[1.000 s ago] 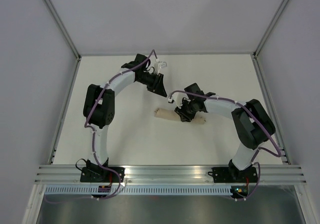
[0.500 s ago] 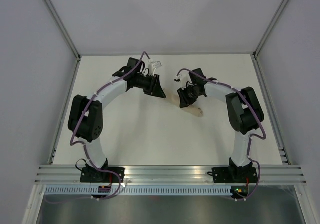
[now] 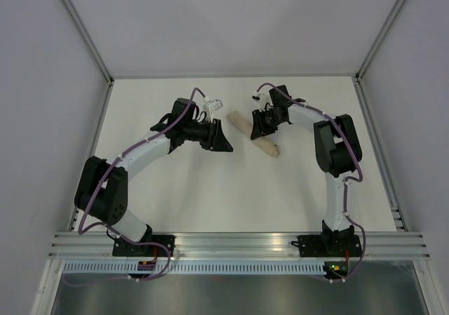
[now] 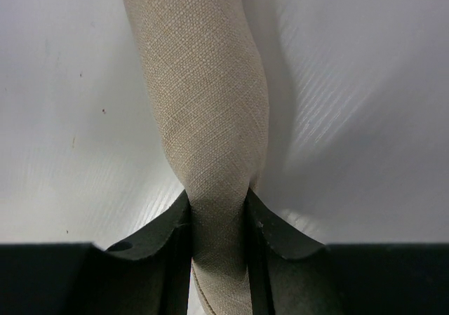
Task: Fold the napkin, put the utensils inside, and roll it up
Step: Roll the napkin at the center of the board.
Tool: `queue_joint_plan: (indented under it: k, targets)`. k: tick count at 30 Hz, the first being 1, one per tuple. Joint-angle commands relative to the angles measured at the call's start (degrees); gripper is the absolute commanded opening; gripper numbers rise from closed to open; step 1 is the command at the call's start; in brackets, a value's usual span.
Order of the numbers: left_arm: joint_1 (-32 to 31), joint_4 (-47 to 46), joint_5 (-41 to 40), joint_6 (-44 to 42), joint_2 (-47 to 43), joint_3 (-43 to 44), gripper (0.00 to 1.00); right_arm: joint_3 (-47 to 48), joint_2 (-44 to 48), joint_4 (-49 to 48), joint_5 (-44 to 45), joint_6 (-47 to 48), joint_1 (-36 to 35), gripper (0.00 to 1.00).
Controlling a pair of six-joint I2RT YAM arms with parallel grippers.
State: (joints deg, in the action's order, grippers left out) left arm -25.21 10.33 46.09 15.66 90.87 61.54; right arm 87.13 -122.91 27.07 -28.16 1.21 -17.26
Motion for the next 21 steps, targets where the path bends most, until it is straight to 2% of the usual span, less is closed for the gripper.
queue_joint_plan:
  k: [1, 11, 21]
  targets:
    - [-1.8, -4.1, -1.3, 3.8, -4.4, -1.9, 0.37, 0.1, -6.8, 3.5, 8.0, -3.9, 0.6, 0.36]
    - [-3.2, -4.1, -0.8, 4.3, -9.9, -3.6, 0.37, 7.6, -12.4, 5.4, 6.3, -8.2, 2.0, 0.37]
    - [-3.4, -4.5, -2.0, 4.6, -13.1, -7.0, 0.37, 9.5, -14.8, 4.9, 5.9, -9.2, 1.9, 0.36]
